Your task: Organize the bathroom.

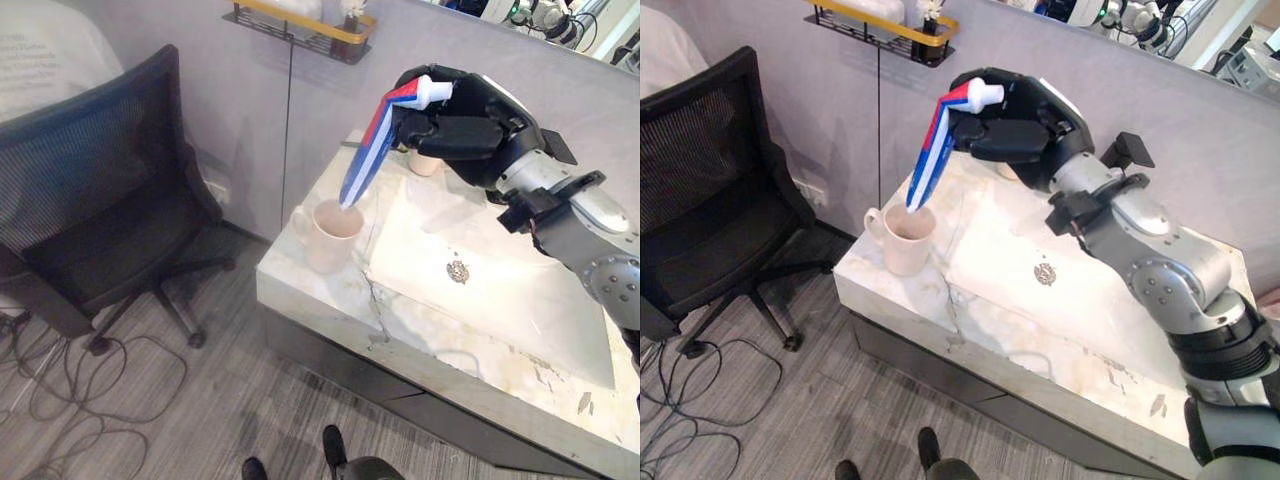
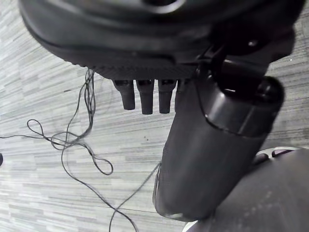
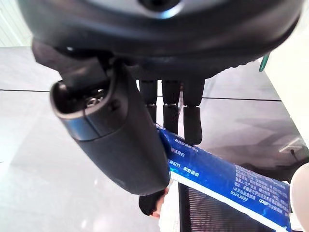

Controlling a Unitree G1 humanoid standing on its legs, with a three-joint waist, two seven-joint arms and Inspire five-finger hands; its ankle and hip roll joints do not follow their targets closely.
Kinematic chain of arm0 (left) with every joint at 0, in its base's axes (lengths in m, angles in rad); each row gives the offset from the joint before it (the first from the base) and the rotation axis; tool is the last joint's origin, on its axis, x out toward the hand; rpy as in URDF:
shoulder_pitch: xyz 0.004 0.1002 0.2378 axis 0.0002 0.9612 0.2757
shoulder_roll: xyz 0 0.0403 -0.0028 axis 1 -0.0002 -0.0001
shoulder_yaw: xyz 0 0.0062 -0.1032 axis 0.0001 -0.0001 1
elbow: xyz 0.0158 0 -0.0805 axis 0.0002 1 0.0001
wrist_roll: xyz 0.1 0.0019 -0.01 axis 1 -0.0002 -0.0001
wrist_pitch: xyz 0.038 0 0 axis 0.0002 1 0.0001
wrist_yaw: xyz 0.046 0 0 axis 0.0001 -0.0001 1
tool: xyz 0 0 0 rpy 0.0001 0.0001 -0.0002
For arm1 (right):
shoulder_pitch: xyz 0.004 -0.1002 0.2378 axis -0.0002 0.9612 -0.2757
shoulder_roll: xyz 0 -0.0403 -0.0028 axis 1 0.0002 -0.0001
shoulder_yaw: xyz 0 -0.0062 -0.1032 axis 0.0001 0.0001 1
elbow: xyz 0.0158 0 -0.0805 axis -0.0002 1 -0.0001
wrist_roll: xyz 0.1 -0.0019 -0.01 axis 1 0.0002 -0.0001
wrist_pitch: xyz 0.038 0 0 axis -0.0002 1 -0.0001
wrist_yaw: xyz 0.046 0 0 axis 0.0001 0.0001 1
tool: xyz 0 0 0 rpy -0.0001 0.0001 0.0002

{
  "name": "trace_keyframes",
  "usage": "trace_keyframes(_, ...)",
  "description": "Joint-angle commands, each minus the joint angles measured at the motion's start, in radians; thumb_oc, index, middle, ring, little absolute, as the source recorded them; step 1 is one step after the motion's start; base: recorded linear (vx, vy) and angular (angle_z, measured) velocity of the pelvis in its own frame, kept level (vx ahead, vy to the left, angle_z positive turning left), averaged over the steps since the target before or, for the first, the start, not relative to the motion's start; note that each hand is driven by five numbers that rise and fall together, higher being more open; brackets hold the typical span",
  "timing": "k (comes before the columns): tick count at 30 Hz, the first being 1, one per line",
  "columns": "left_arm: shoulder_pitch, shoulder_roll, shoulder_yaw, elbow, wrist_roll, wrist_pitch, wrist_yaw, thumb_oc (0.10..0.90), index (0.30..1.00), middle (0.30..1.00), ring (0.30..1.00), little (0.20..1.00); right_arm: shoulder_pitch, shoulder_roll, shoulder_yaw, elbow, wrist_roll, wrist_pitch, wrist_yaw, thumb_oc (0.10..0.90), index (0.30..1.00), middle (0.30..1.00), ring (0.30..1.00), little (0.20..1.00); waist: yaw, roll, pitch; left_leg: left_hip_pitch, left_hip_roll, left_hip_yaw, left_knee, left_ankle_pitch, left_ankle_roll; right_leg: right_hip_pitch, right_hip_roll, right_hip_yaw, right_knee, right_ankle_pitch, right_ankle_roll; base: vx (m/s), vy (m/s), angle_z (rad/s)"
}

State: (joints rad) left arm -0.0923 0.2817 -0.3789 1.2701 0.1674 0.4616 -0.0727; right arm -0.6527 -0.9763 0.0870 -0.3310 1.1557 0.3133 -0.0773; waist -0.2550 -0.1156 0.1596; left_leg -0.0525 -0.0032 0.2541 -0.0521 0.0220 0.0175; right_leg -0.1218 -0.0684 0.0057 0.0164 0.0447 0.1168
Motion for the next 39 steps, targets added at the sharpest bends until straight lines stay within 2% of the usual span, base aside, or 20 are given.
trace_keyframes(1,0.025,0.032,-0.015,0.099,0.004,0.044,0.000,0.800,0.900,0.900,0.900,0.900,-0.073,0.076,-0.185,-0.020,0.059,-0.175,-0.015,0.400,0.300,0.300,0.300,0.300,0.004,-0.037,-0.065,-0.082,-0.009,0.029,0.212,-0.159,0.029,-0.068,0.005,0.044,0.119,-0.055,0.080,-0.02,0.000,0.04)
trace_keyframes(7,0.024,0.035,-0.011,0.094,0.007,0.048,-0.003,0.800,0.900,0.900,0.900,0.900,-0.067,0.095,-0.179,-0.021,0.059,-0.174,-0.018,0.400,0.300,0.300,0.300,0.300,0.008,-0.035,-0.051,-0.091,-0.008,0.028,0.221,-0.161,0.029,-0.077,0.005,0.044,0.122,-0.054,0.079,0.00,0.002,0.02)
trace_keyframes(25,-0.001,0.045,-0.020,0.089,0.001,0.044,0.010,0.800,0.900,0.900,0.900,0.900,-0.023,0.123,-0.191,-0.020,0.054,-0.204,0.013,0.400,0.300,0.300,0.300,0.300,0.007,-0.053,-0.018,-0.114,-0.004,0.023,0.230,-0.161,0.030,-0.094,0.013,0.044,0.123,-0.046,0.078,-0.01,-0.002,0.02)
trace_keyframes(39,-0.009,0.046,-0.028,0.063,-0.009,0.058,0.008,0.800,0.900,0.900,0.900,0.900,0.019,0.136,-0.204,-0.050,0.047,-0.204,0.034,0.400,0.300,0.300,0.300,0.300,-0.001,-0.042,0.006,-0.116,-0.005,0.020,0.226,-0.162,0.033,-0.100,0.017,0.050,0.126,-0.047,0.079,0.00,0.000,0.00)
